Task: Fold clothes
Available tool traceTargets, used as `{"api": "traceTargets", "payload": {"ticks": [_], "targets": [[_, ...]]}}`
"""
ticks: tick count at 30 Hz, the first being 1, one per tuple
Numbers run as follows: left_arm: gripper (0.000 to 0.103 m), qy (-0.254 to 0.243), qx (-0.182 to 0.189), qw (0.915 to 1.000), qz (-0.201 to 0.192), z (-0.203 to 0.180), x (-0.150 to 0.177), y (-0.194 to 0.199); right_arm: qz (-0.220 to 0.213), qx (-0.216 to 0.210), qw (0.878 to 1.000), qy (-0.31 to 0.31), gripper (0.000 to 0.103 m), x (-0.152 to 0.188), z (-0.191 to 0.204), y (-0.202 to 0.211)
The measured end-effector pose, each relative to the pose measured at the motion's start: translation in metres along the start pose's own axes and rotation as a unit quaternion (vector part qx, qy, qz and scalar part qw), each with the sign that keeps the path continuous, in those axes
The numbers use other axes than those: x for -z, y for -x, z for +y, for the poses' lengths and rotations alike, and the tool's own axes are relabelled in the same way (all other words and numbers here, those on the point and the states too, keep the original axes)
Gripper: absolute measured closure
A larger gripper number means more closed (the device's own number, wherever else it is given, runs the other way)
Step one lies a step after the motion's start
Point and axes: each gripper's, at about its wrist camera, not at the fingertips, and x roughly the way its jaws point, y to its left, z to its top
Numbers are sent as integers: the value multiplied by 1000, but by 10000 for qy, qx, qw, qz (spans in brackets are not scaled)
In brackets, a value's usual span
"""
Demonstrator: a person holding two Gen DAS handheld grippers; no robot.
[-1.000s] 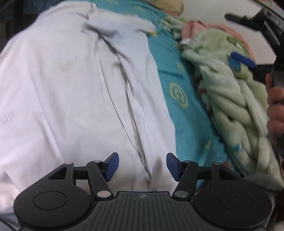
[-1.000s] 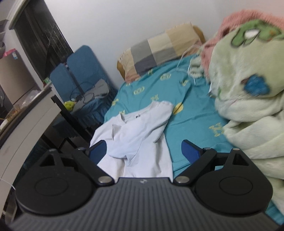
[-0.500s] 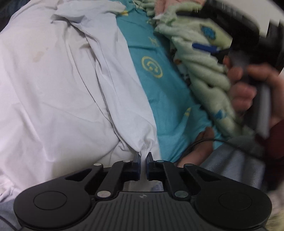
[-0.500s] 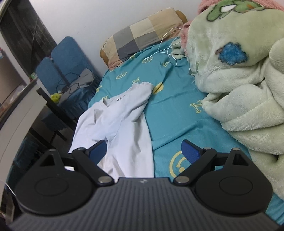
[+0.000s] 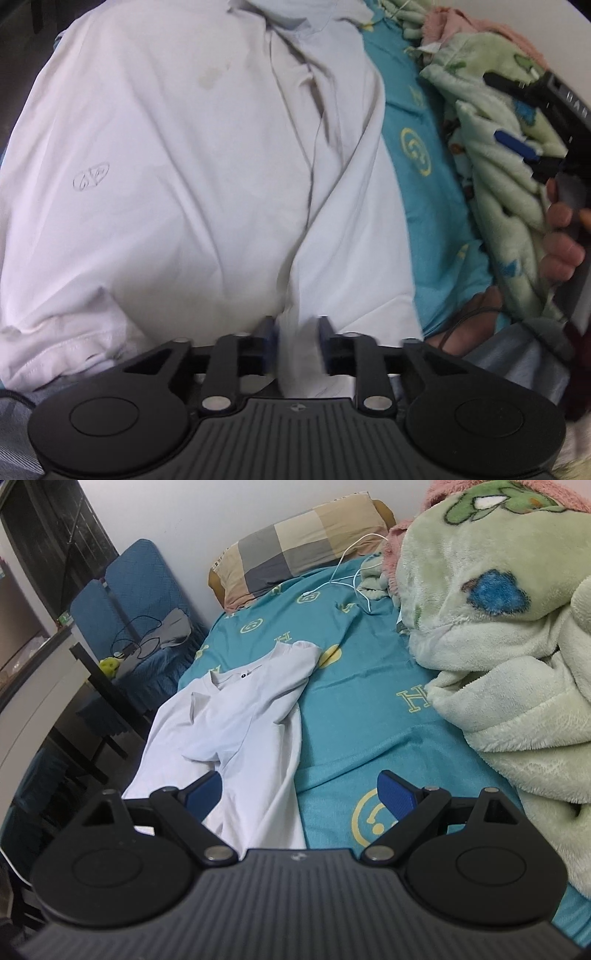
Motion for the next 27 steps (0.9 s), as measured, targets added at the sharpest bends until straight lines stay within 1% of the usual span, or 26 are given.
{"api": "traceTargets", "payload": {"ticks": [3,6,8,10,12,14,16,17,18,19,20,21,24,27], "targets": [[48,74,286,9991,-299,0,-21,12,-92,-58,9999,-53,11,-2,1,2],[39,267,429,9957,-770,2,-54,16,-85,-95,9999,-78,11,-3,1,-3],[38,449,495,9918,-1091,5,-80,9,-46,-121,9998,-115,11,-4,1,-7],[38,586,583,9876,-1331,6,-107,-4,-14,-137,9998,-138,11,-5,0,-12],[40,616,635,9850,-1479,4,-131,-22,10,-151,9998,-157,11,-5,-1,-16],[43,786,653,9838,-1471,6,-145,-42,39,-146,9997,-188,11,-5,-3,-21],[46,856,849,9838,-1327,5,-154,-63,82,-126,9995,-262,11,-5,-7,-25],[50,821,900,9843,-1281,3,-153,-72,94,-127,9994,-314,11,-6,-10,-27],[62,734,881,9854,-1256,-1,-155,-78,102,-137,9992,-359,11,-6,-11,-28],[70,579,823,9871,-1248,-7,-152,-86,106,-153,9990,-400,11,-6,-12,-29],[85,422,761,9885,-1239,-11,-152,-90,105,-174,9989,-432,11,-7,-13,-30],[94,305,669,9893,-1260,-14,-152,-92,101,-192,9988,-442,11,-7,-13,-31],[99,30,553,9884,-1413,-22,-151,-87,101,-220,9988,-428,11,-7,-11,-32],[100,-175,578,9847,-1635,-29,-156,-66,106,-230,9988,-429,11,-6,-11,-32]]}}
